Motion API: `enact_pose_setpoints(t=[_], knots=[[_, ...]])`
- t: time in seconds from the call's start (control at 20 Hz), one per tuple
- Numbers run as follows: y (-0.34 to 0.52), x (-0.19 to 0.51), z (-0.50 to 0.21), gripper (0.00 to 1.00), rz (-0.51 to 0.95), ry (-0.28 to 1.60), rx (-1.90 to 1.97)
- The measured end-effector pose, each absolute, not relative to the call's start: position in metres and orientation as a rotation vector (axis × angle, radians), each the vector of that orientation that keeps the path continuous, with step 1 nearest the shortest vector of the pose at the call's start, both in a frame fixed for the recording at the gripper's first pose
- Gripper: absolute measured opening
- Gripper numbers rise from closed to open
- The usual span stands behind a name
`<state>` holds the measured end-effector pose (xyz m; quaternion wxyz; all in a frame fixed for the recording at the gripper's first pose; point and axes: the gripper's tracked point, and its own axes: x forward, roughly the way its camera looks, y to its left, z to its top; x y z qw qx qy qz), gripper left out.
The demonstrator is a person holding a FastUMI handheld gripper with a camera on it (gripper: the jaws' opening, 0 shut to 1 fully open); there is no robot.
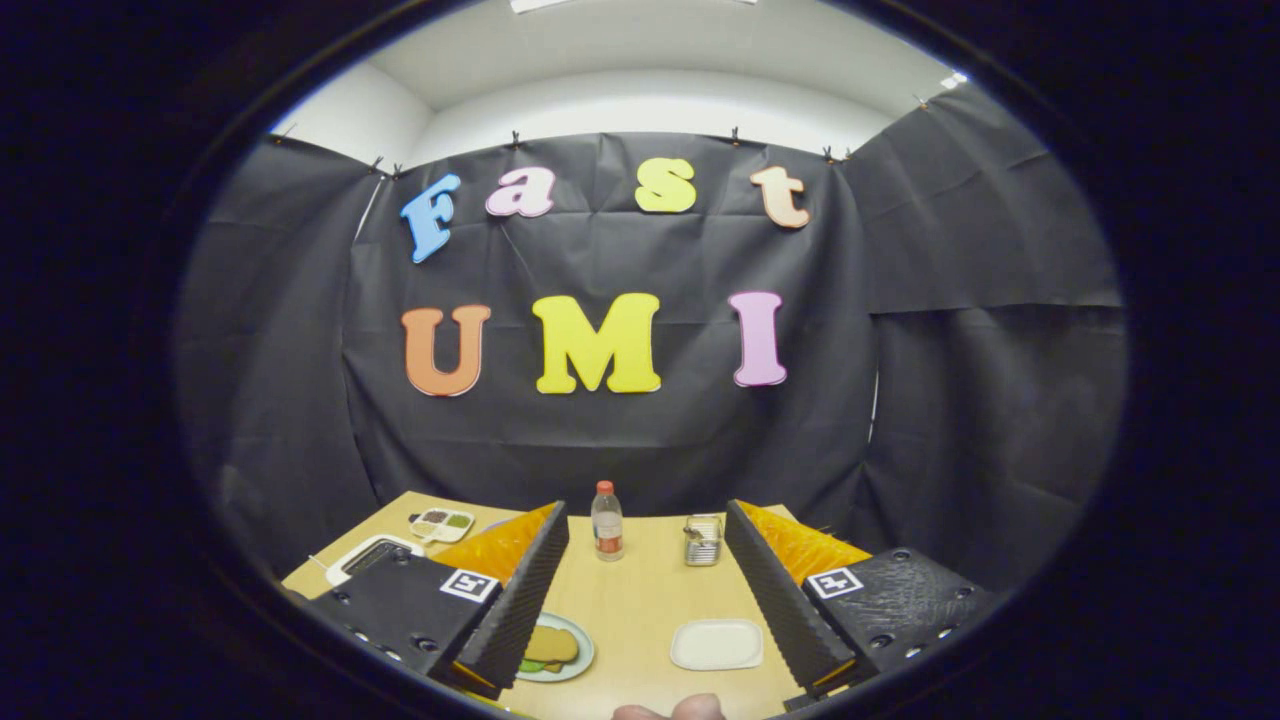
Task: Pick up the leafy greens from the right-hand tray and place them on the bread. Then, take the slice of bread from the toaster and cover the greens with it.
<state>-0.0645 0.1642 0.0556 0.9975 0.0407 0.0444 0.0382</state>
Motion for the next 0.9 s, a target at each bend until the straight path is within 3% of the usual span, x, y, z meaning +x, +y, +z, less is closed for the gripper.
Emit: enact_pose_setpoints(t=[0.9], knots=[[0.219, -0.065, 0.065, 0.96, 0.148, 0.075, 0.045]])
